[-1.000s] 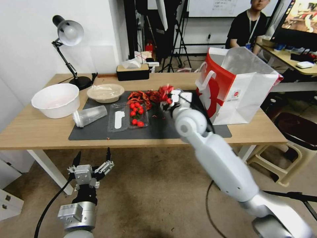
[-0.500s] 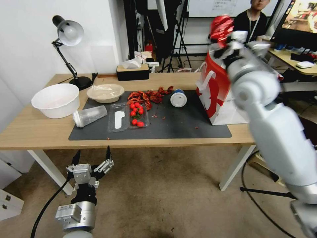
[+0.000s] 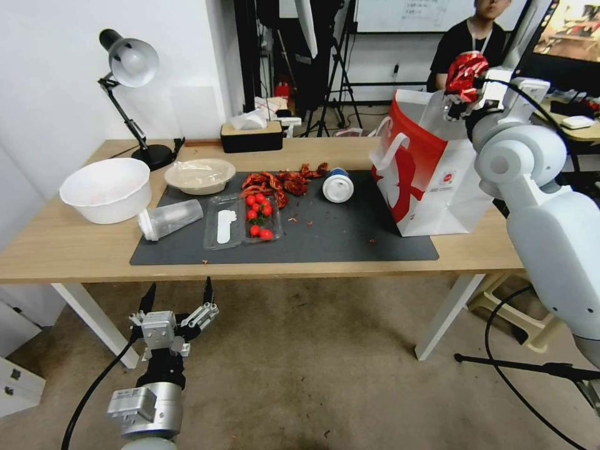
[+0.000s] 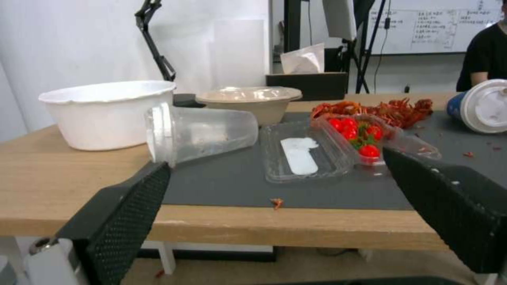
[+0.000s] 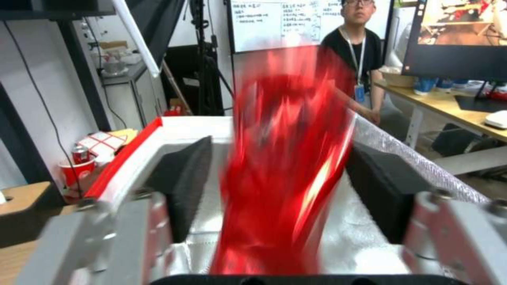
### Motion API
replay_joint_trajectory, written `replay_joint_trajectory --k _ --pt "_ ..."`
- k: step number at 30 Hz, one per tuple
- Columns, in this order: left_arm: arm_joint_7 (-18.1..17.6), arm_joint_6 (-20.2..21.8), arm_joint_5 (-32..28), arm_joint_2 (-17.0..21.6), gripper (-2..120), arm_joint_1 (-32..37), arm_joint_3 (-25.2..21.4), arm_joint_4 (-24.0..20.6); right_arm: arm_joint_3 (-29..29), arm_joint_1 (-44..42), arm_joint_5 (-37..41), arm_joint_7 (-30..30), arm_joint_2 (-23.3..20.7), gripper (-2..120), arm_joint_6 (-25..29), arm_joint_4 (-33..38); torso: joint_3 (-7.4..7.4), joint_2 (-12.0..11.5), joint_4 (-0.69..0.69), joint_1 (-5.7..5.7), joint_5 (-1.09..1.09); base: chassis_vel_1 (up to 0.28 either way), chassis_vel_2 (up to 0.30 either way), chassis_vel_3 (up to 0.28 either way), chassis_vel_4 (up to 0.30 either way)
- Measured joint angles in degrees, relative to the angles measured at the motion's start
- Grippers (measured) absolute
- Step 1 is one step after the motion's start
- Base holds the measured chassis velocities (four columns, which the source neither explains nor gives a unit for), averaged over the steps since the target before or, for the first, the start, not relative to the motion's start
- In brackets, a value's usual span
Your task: Pick up the trash from the table and place it into the takeout bag.
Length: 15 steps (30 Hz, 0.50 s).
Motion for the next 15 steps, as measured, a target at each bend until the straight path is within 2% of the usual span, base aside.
replay_joint_trajectory --k 8,12,15 --pt "0.2 -0.32 0.37 -0.27 100 0.29 0.03 -0.32 -0.2 -1.01 -0.05 0.67 0.43 98 -0.61 0.49 0.0 0.0 0.0 0.0 0.0 0.0 0.0 0.0 0.0" --pt "0.22 -0.4 0.47 -0.37 100 0.37 0.11 -0.32 -0.17 -2.0 -0.44 -0.06 0.4 100 0.36 1.11 0.0 0.0 -0.01 0.0 0.01 0.0 0.0 0.0 0.0" --pt "0.22 -0.53 0.55 -0.43 100 0.37 0.25 -0.31 0.23 -3.16 -1.19 -2.65 -0.17 100 3.67 3.08 -0.01 0.0 0.0 0.01 0.0 0.0 0.0 0.0 0.0"
